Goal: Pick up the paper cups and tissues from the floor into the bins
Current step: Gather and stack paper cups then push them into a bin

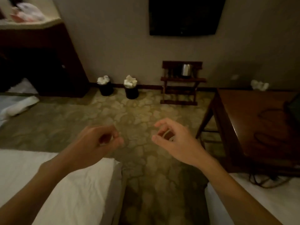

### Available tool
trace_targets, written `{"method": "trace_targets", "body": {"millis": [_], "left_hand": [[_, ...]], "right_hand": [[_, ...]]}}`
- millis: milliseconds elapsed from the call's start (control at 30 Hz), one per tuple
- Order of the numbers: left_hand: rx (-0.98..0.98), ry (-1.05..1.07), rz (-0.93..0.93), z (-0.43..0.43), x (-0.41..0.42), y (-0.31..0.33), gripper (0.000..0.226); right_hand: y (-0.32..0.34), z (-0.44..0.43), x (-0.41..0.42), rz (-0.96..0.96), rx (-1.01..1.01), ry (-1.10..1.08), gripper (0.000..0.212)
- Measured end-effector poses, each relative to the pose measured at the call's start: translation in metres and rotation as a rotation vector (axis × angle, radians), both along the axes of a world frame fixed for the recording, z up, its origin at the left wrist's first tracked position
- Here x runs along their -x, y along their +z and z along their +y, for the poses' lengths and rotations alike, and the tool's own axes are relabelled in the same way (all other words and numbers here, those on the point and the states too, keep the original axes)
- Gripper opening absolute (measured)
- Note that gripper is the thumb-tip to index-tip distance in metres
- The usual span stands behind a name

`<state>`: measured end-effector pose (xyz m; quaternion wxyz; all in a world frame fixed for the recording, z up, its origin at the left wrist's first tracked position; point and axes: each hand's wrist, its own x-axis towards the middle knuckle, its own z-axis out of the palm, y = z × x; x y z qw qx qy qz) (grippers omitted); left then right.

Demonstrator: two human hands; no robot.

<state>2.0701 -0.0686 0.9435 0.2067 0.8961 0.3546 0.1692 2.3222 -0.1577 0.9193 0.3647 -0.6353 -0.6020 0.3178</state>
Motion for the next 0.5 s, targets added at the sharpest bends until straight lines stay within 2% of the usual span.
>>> {"method": "trace_targets", "body": {"millis": [133, 267, 400, 500], "left_hand": [[0.092, -0.152, 0.010, 0.090, -0.035, -0.013, 0.017], [0.090, -0.309, 0.076, 0.166, -0.091, -0.028, 0.022], [0.095, -0.400, 0.102, 0.237, -0.156, -0.056, 0.010], [0.080, -0.399, 0.159, 0.293, -0.212, -0.077, 0.019]], "right_hand": [[-0.025, 0.045, -0.017, 0.062, 0.046, -0.195, 0.021], [-0.047, 0.084, -0.046, 0.074, 0.066, -0.337, 0.014], [-0.088, 0.135, -0.088, 0.074, 0.094, -0.452, 0.022], [-0.116, 0.189, -0.132, 0.087, 0.130, -0.494, 0.021]]}}
